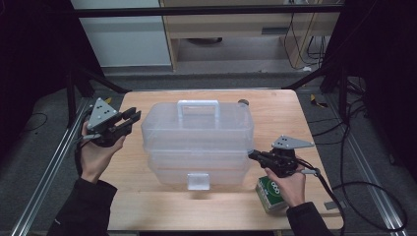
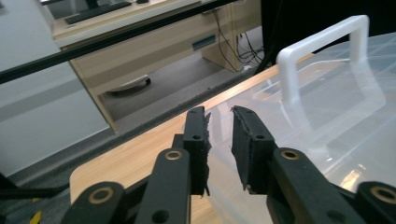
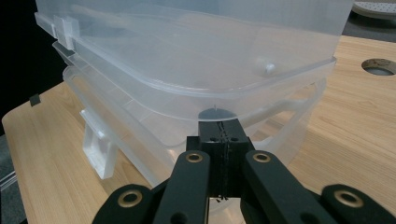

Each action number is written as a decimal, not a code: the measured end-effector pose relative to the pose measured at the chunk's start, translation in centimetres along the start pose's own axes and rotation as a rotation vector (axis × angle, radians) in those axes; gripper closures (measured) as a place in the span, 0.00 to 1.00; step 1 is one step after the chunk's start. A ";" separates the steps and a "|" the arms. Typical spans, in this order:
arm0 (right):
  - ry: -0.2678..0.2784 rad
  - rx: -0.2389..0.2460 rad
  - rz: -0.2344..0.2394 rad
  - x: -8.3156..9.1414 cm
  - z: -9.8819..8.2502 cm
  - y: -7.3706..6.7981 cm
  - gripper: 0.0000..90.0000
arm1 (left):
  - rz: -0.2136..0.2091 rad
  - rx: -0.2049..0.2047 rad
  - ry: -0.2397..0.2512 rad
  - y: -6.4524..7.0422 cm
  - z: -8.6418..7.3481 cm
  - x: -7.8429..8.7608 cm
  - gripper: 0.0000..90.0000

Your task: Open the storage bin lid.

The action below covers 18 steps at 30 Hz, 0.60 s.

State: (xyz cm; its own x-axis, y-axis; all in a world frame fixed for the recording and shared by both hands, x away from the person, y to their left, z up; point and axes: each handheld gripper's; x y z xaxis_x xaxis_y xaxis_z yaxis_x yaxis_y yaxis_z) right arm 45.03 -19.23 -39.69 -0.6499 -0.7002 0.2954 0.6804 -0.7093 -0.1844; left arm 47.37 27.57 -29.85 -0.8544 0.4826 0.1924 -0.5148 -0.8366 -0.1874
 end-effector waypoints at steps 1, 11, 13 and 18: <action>0.000 0.000 -0.002 0.0 0.0 0.0 1.00 | 0.012 -0.007 0.009 -0.2 -0.3 0.2 0.86; -0.008 0.005 -0.005 0.0 -0.1 0.0 1.00 | 0.057 0.059 -0.005 -0.5 -3.4 2.3 0.98; -0.007 0.009 -0.005 0.0 -0.1 0.0 1.00 | 0.057 0.058 -0.028 -0.5 -3.9 2.4 0.99; -0.017 0.017 -0.012 0.0 -0.1 0.0 1.00 | 0.036 0.056 -0.065 -0.4 -5.2 2.8 0.99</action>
State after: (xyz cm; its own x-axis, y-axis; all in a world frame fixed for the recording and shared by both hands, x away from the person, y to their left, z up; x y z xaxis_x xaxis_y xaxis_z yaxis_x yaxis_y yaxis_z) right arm 44.98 -19.23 -39.81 -0.6526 -0.6898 0.3136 0.6779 -0.7164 -0.1651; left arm 44.78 30.60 -34.29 -0.8651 0.4355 0.2489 -0.4773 -0.8673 -0.1415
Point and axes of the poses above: each handheld gripper's, and its own axes: x roughly backward along the jaws, z roughly out of its top, y roughly to its right, and after that the axes turned 8 degrees about y, right-handed
